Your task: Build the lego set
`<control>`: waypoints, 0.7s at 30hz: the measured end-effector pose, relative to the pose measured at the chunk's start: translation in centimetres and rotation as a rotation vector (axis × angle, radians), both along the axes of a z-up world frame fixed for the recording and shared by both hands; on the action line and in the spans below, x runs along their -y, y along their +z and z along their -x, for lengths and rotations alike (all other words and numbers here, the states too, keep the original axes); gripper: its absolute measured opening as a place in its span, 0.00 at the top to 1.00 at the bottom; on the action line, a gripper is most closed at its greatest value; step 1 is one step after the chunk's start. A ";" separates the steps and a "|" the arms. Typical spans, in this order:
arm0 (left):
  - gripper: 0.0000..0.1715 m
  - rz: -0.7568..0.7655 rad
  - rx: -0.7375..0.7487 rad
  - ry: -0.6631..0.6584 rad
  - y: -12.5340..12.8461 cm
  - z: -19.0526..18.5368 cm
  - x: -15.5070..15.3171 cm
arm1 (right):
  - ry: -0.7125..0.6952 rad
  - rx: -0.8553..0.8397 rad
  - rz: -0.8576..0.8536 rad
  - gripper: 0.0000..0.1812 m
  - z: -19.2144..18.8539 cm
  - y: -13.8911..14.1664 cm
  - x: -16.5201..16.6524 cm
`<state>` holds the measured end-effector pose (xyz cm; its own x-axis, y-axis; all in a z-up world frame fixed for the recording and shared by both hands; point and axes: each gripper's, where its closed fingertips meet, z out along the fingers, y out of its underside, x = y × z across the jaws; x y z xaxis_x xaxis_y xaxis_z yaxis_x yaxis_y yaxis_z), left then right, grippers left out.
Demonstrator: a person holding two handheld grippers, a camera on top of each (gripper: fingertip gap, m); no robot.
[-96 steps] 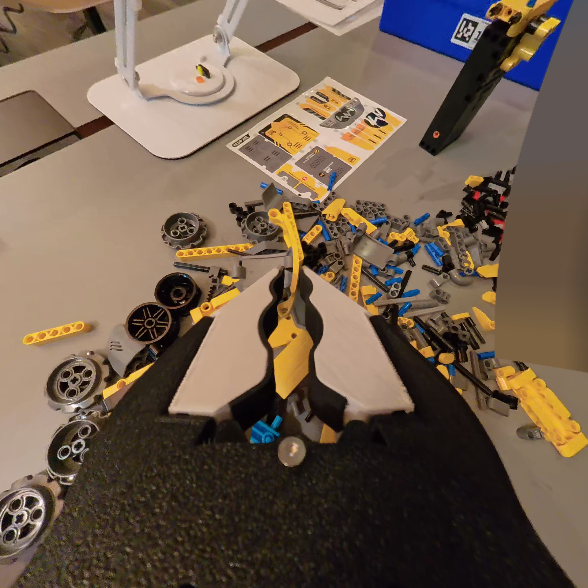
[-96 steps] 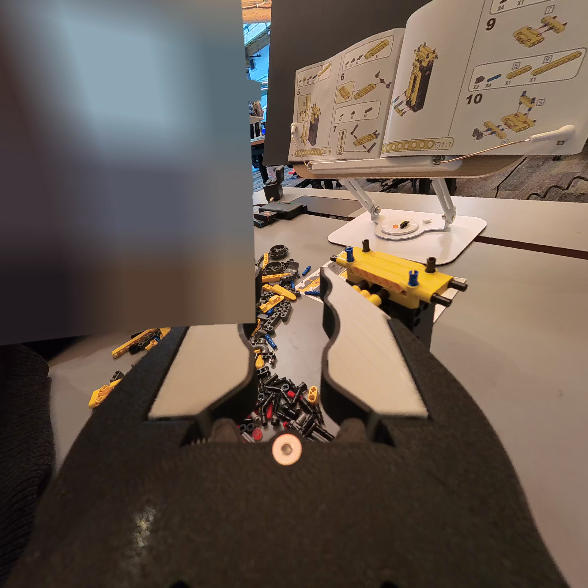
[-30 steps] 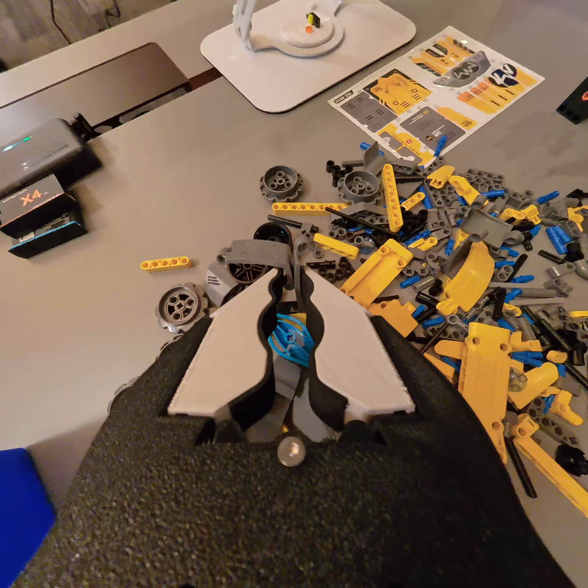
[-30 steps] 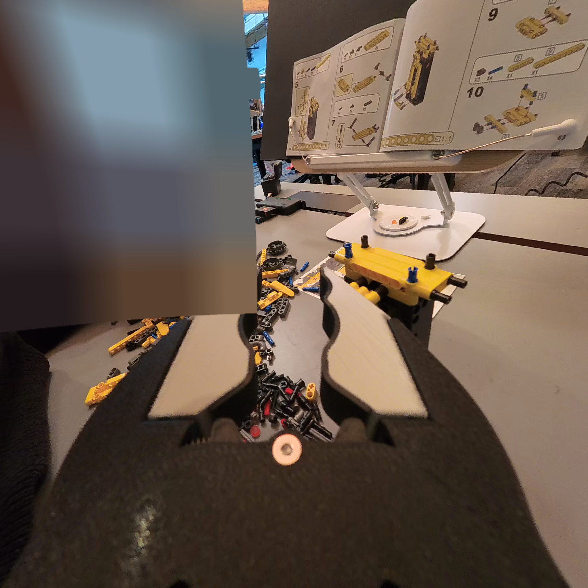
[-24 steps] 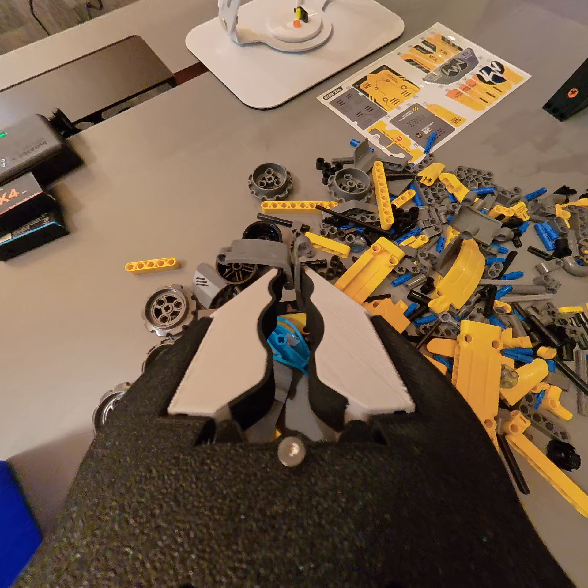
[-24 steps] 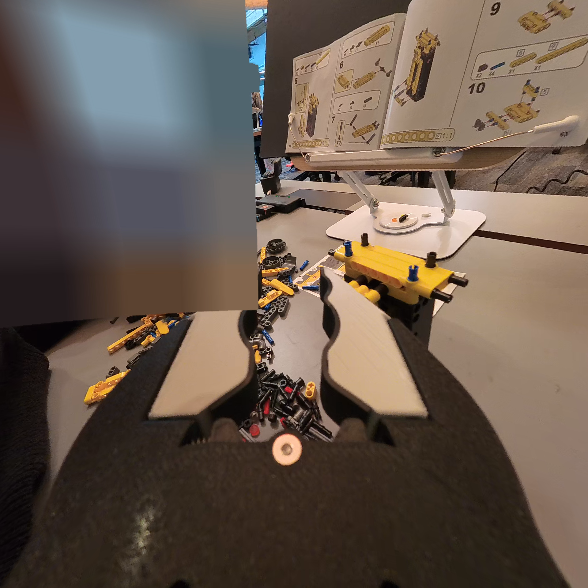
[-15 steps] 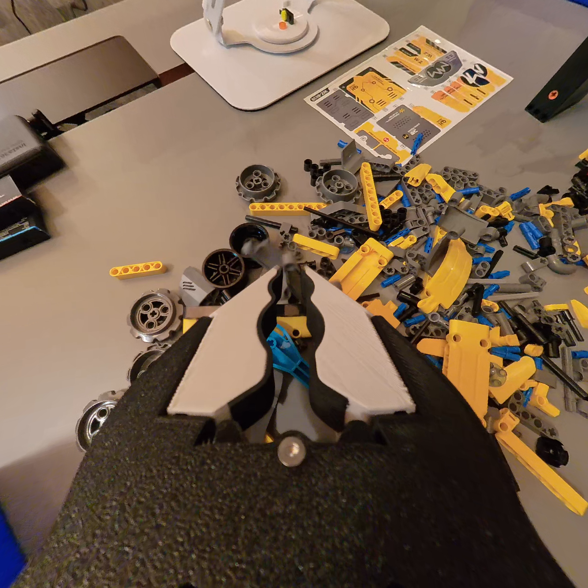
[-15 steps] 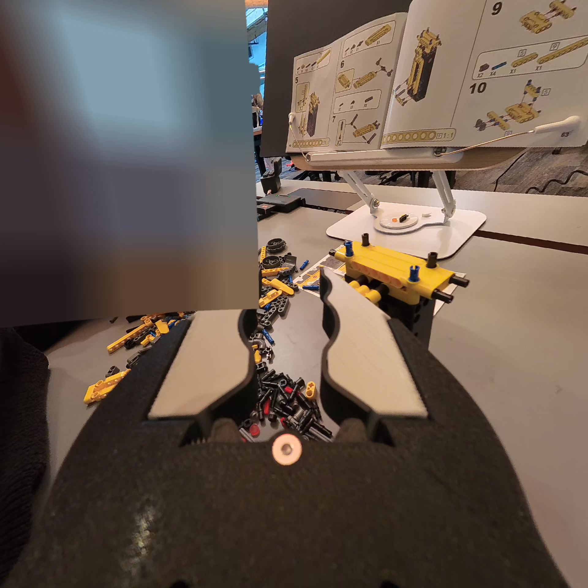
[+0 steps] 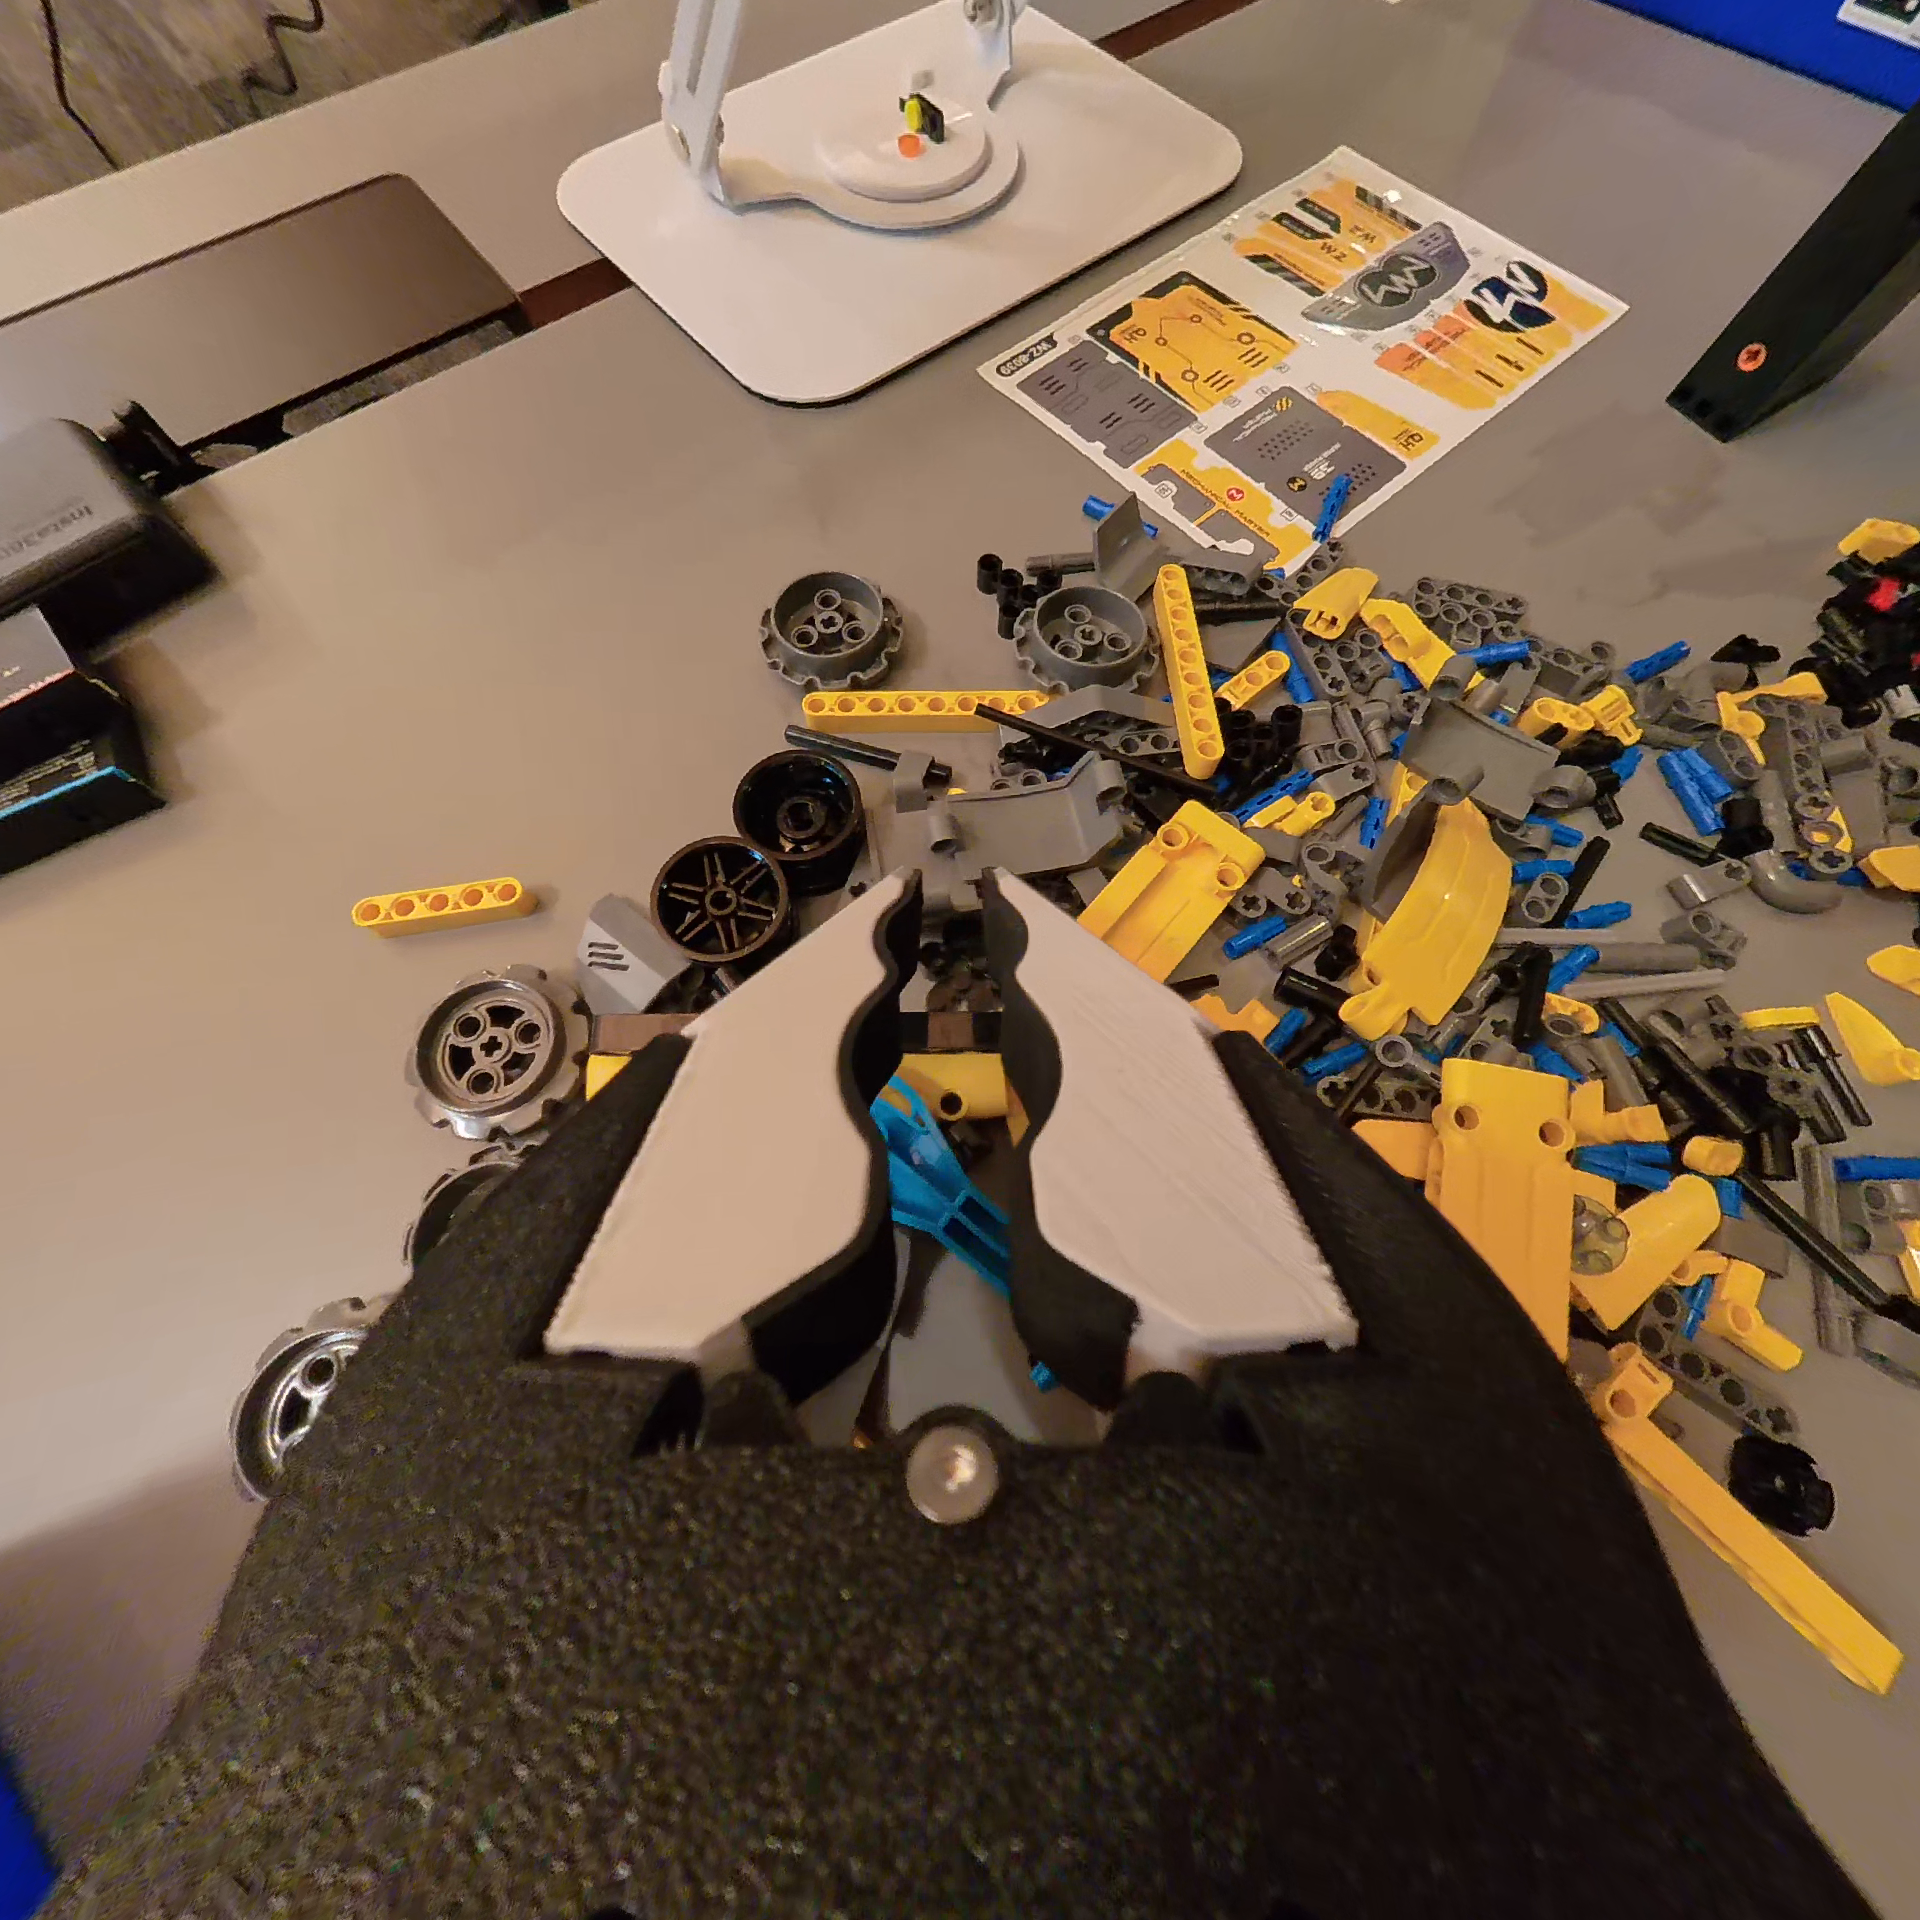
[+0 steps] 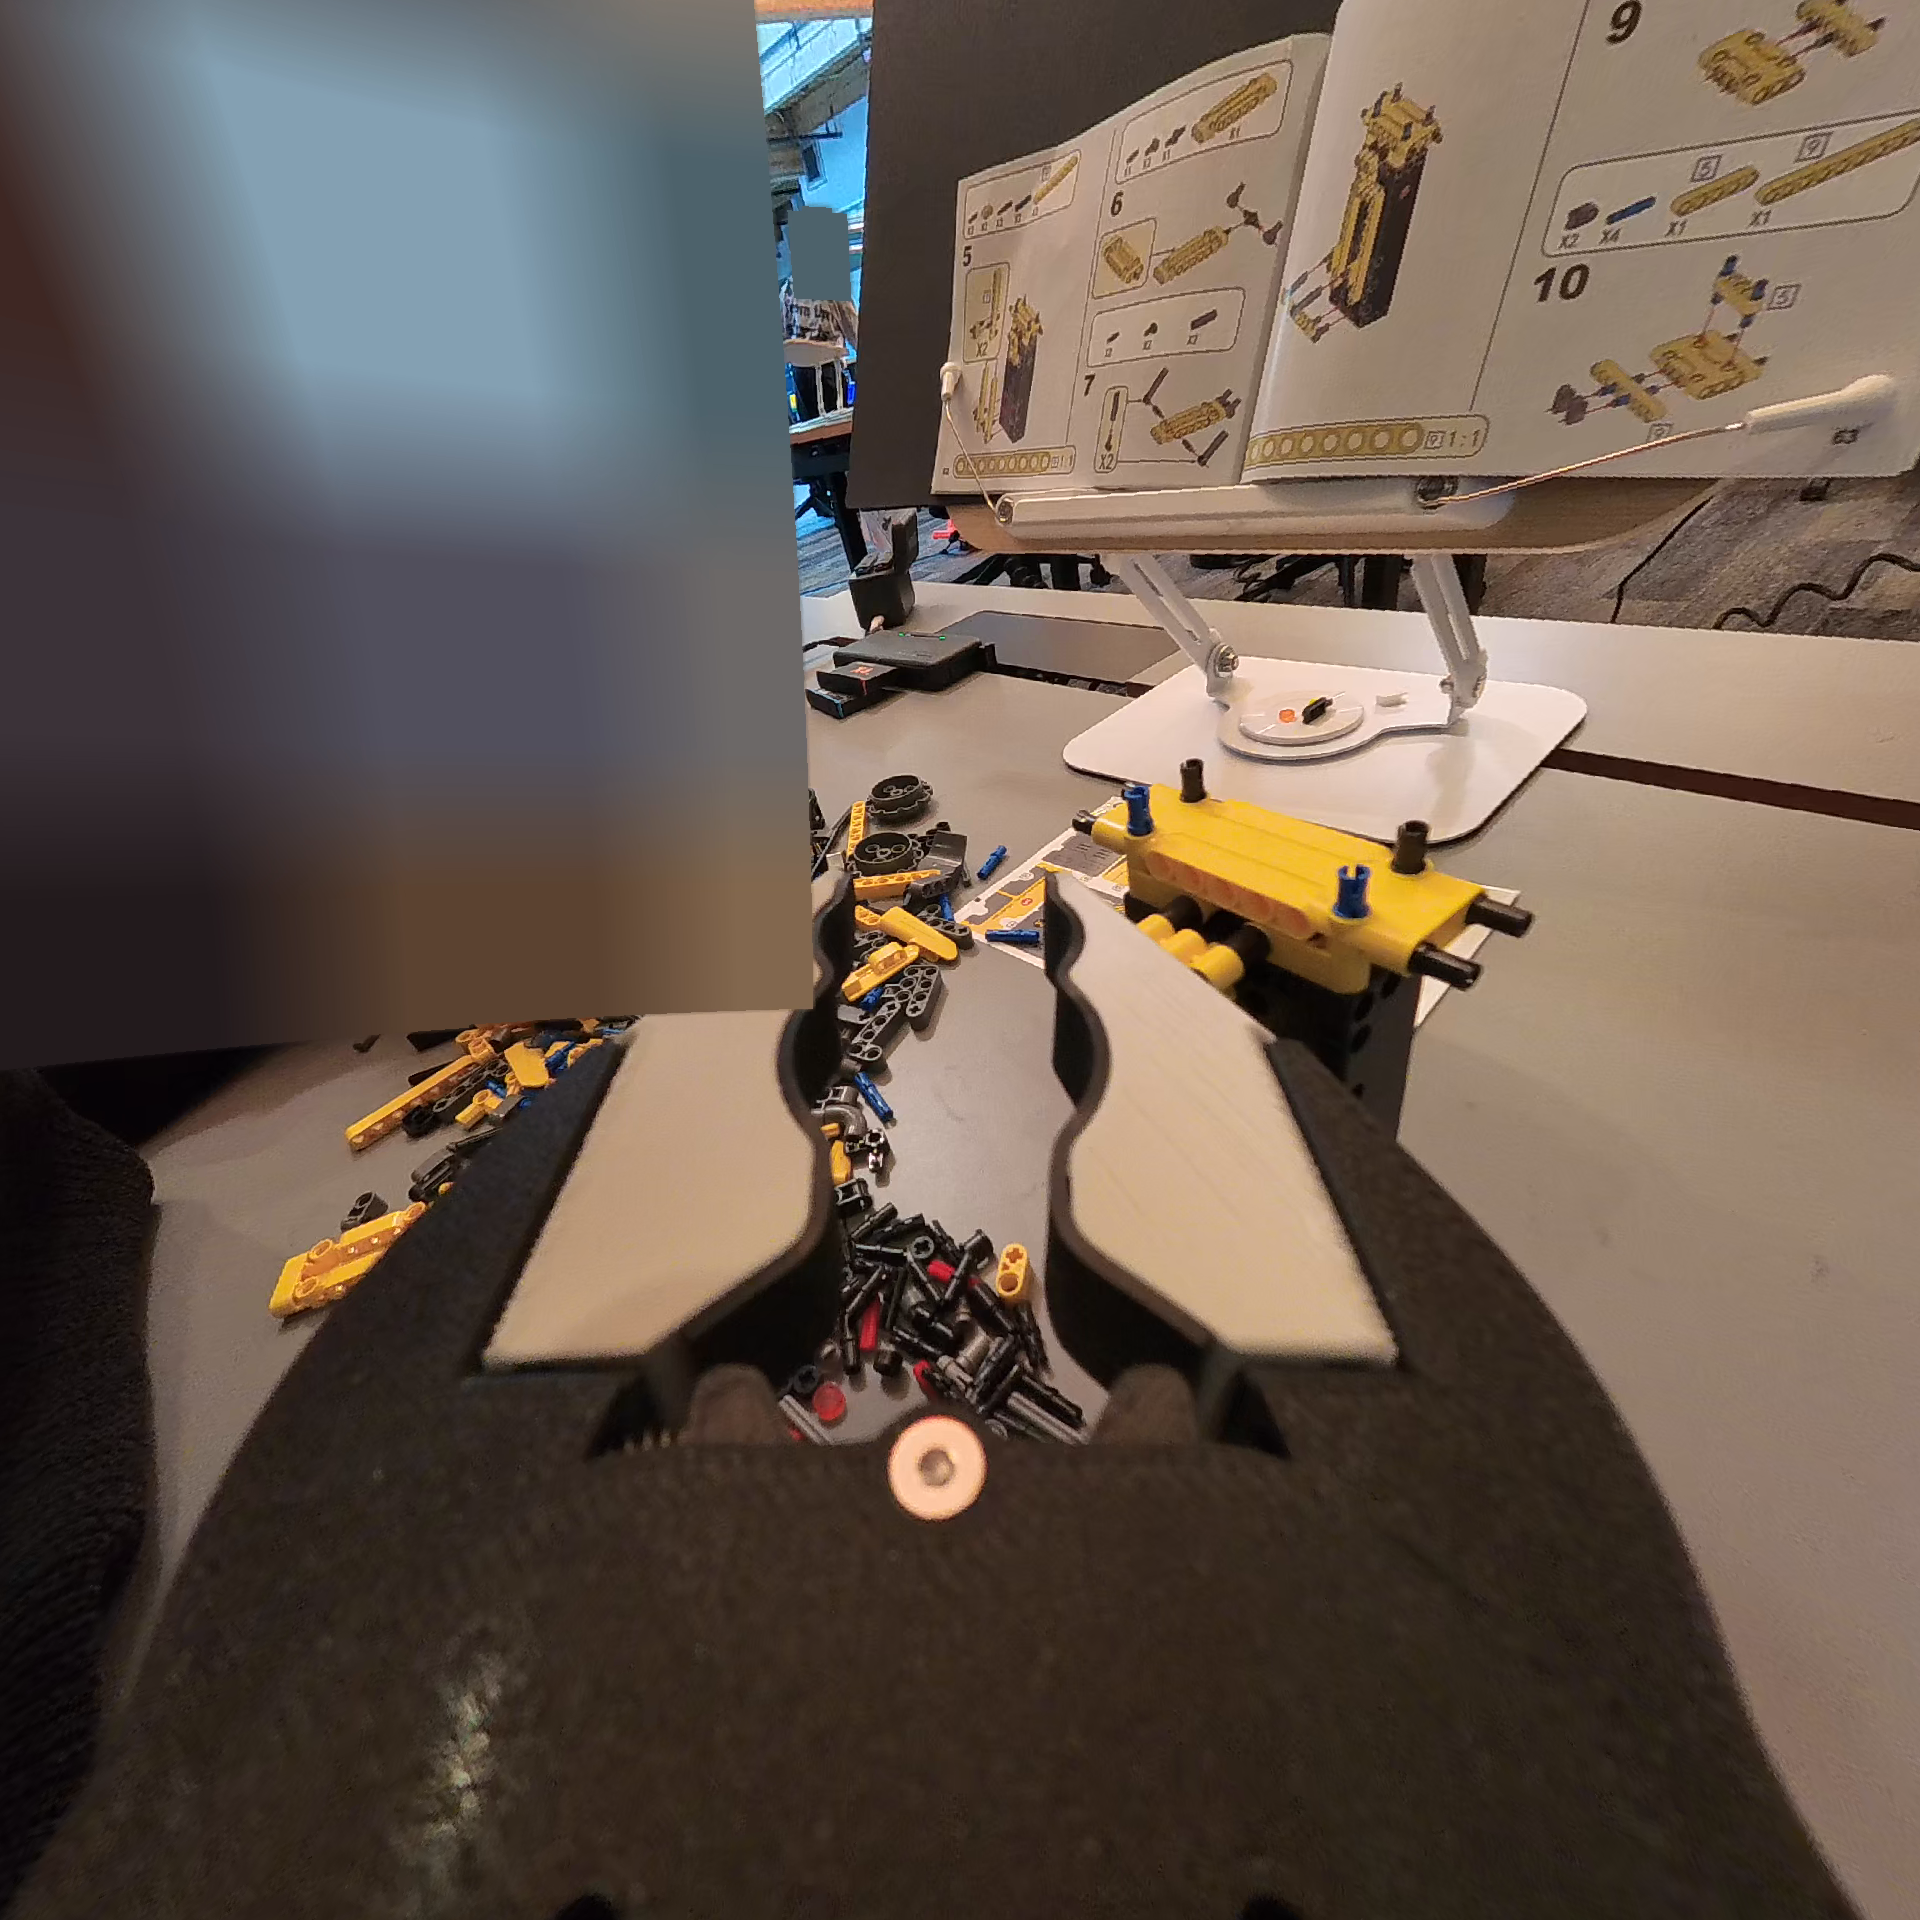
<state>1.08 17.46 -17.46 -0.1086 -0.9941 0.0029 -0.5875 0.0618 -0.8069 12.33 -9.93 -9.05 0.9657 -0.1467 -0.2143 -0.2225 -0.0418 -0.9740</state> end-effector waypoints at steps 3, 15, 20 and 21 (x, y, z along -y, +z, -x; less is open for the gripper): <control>0.94 0.005 0.001 -0.005 0.0 0.0 0.2 | -0.001 0.003 -0.001 0.80 0.0 0.0 0.0; 0.94 0.009 0.039 -0.031 0.6 -0.2 1.2 | -0.005 0.017 0.006 0.80 0.1 0.0 -0.1; 0.94 0.025 0.091 -0.046 1.6 -0.3 1.8 | -0.004 0.029 0.010 0.80 0.3 0.0 -0.2; 0.94 0.026 0.102 -0.051 1.8 -0.3 2.0 | -0.003 0.030 0.011 0.80 0.4 0.0 -0.2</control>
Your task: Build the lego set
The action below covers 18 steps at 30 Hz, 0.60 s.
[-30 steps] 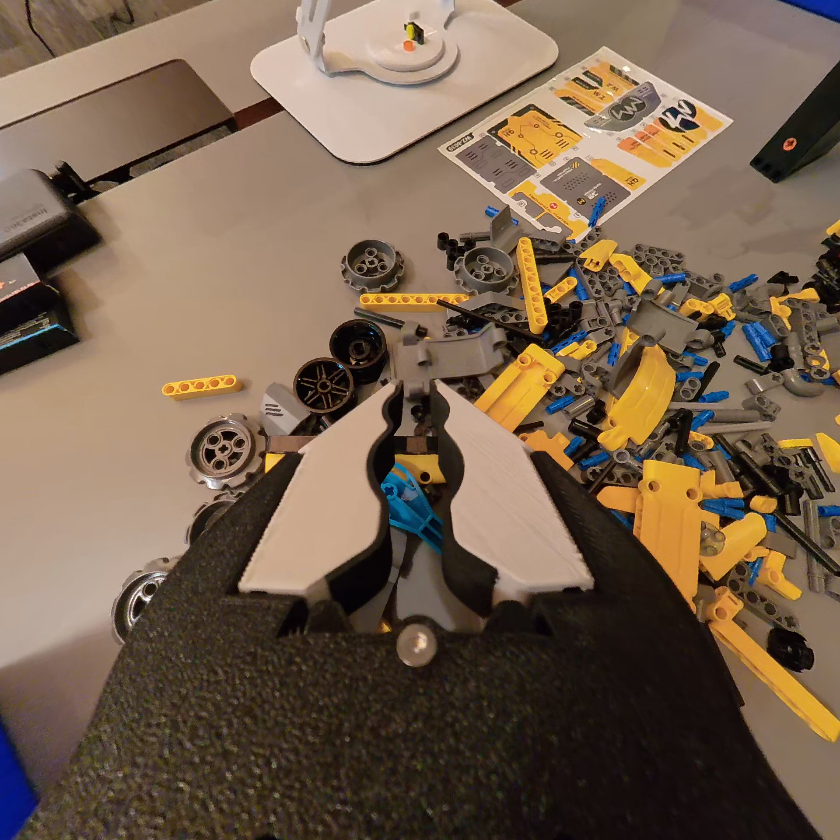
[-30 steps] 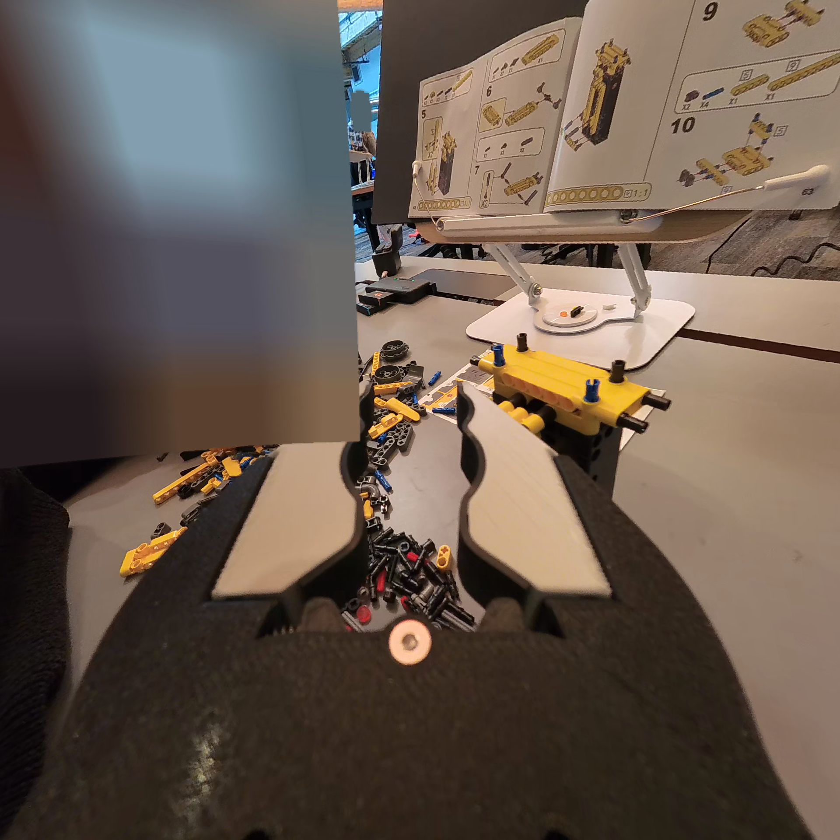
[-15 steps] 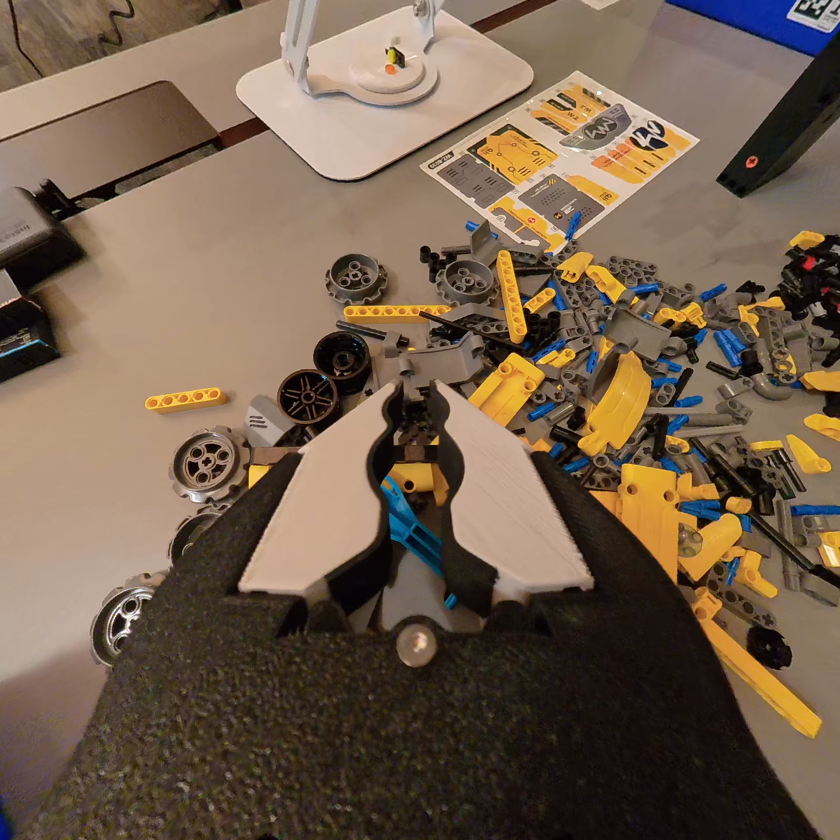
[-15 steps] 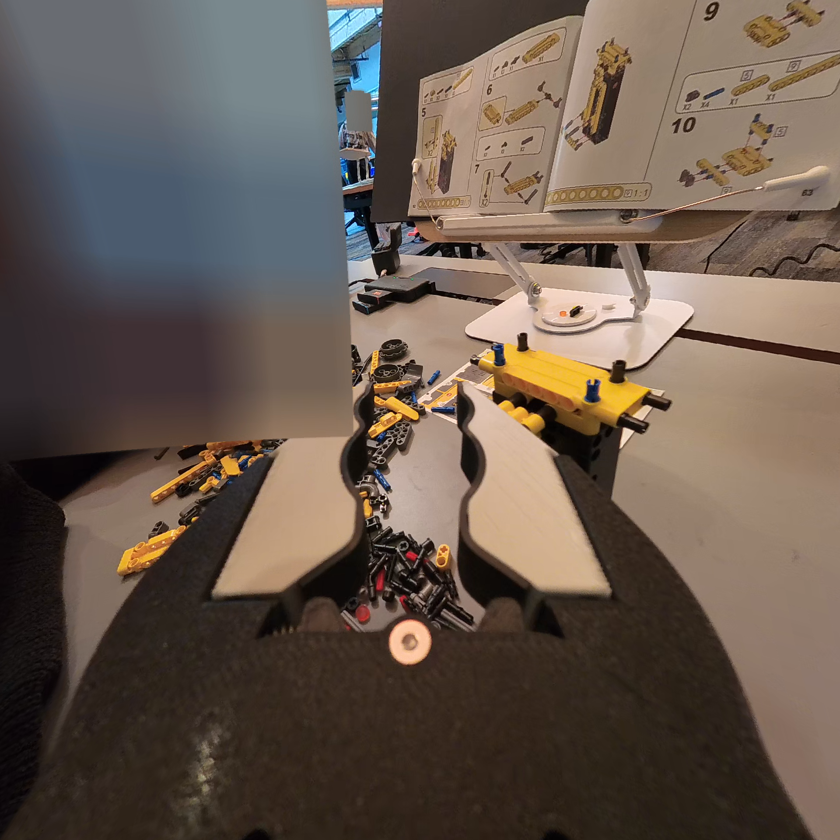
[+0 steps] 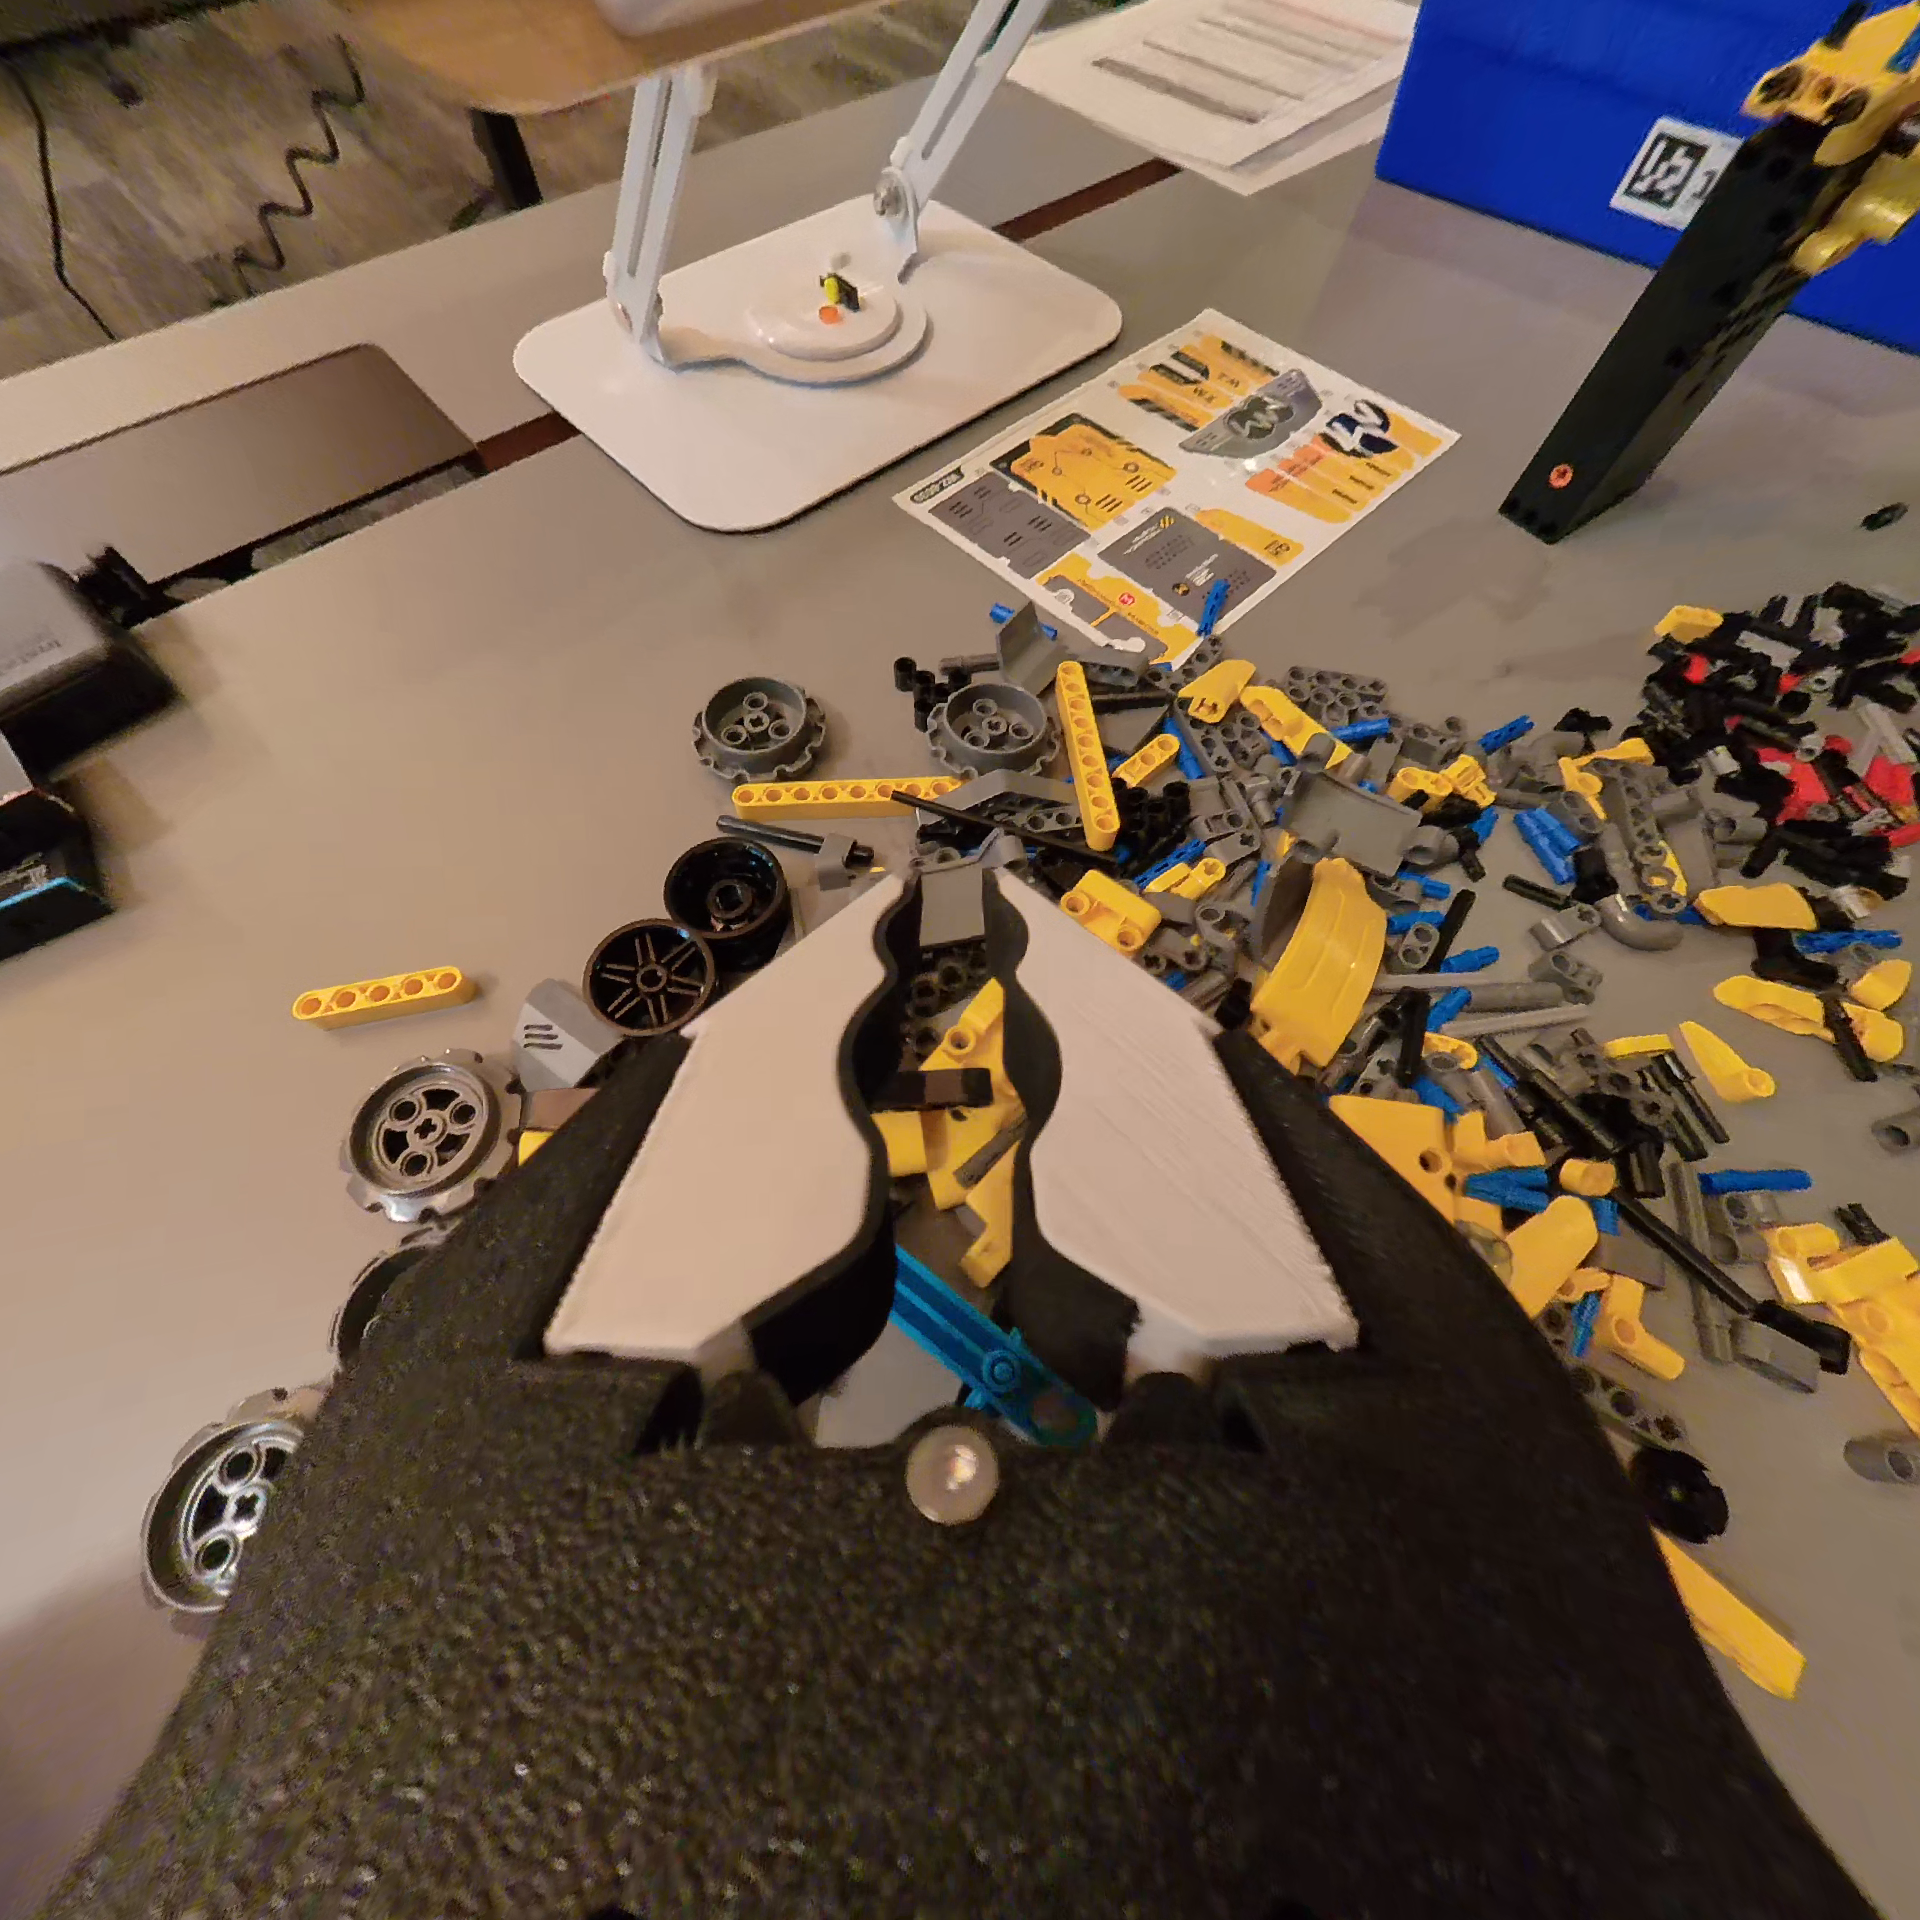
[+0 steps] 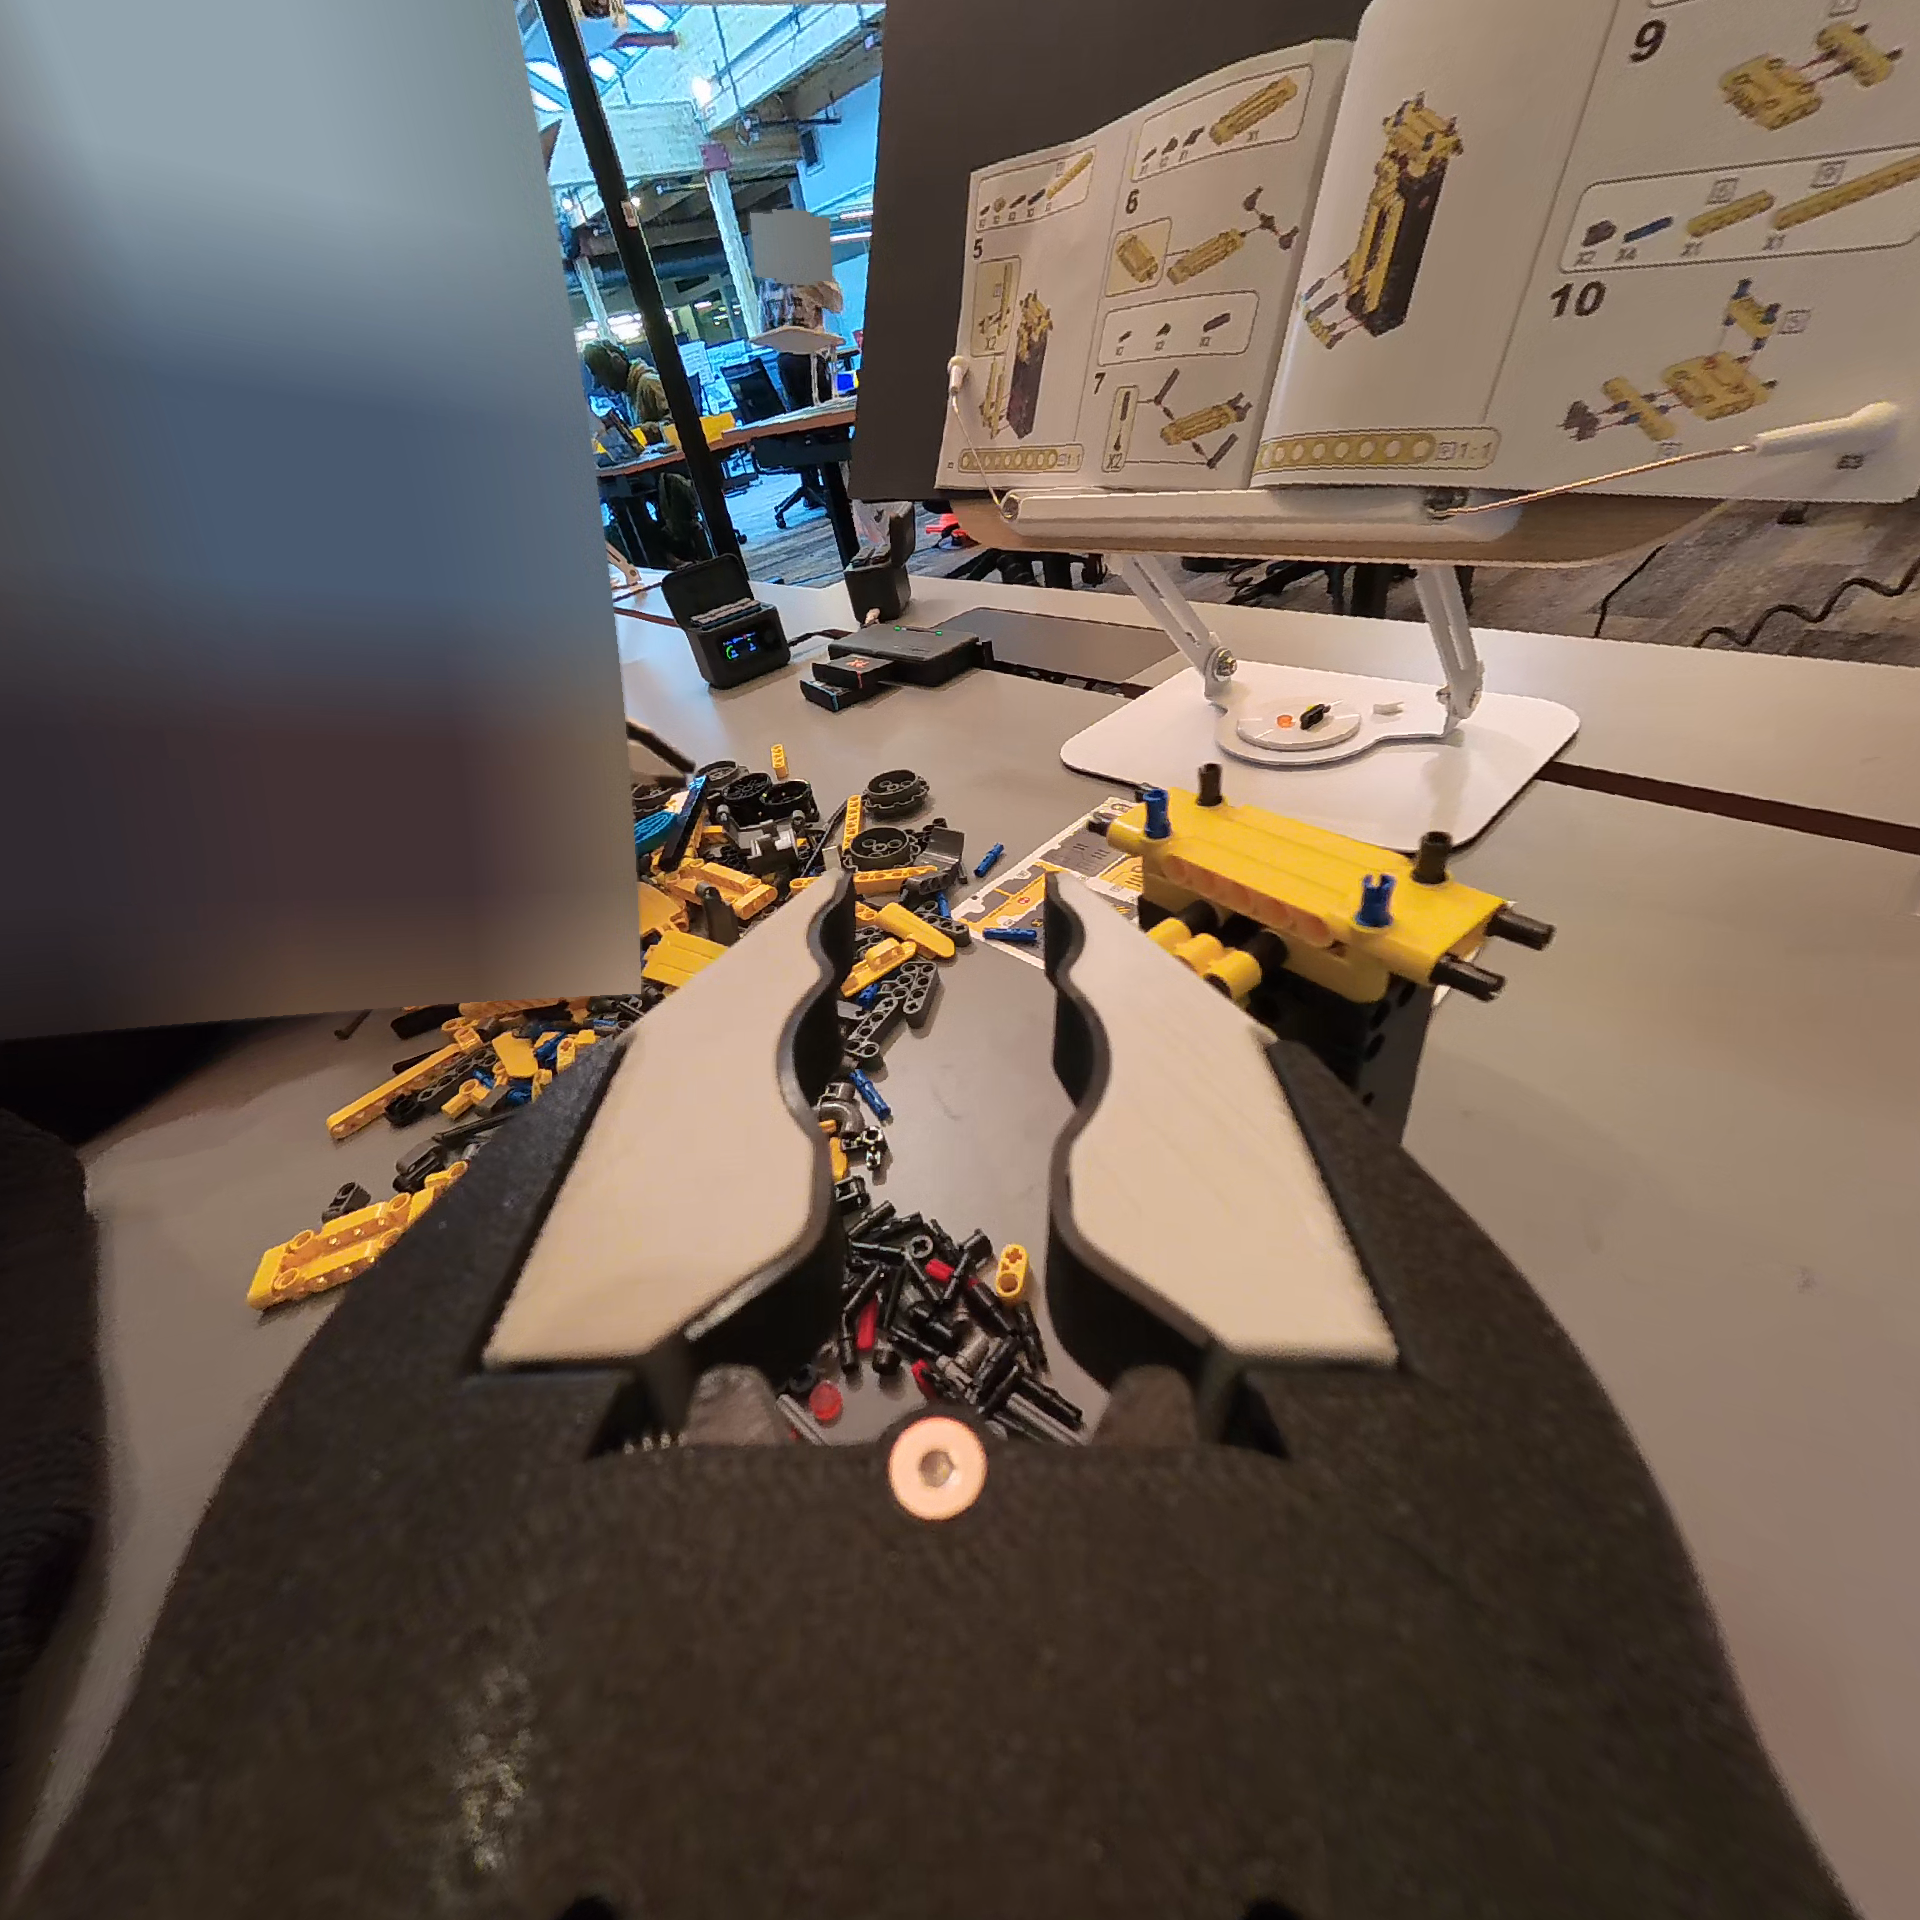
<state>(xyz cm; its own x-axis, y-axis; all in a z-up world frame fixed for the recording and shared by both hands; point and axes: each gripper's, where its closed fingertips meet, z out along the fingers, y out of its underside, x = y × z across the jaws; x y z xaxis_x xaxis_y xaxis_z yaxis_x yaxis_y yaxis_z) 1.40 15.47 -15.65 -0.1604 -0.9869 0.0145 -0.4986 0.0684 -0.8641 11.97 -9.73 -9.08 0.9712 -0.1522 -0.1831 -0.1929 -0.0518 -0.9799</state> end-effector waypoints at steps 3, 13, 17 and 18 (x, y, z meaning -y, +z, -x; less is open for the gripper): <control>0.94 0.003 0.018 -0.011 0.3 0.0 0.4 | 0.001 0.005 0.002 0.80 0.1 0.0 -0.1; 0.93 0.023 0.044 -0.036 0.8 -0.1 1.4 | 0.007 0.013 0.000 0.80 0.5 0.1 -0.2; 0.93 0.017 0.048 -0.043 0.8 -0.2 1.7 | 0.005 0.016 0.001 0.80 0.5 0.0 -0.2; 0.93 0.018 0.050 -0.044 0.8 -0.2 1.7 | 0.004 0.016 0.001 0.80 0.5 0.0 -0.2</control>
<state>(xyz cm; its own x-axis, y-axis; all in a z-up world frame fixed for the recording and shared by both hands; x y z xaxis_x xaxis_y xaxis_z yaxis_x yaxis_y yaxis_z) 1.59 13.74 -14.82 -0.2051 -0.9785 0.0227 -0.4516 0.0740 -0.8891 11.47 -9.49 -9.04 0.9747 -0.1481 -0.1674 -0.1769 -0.0534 -0.9828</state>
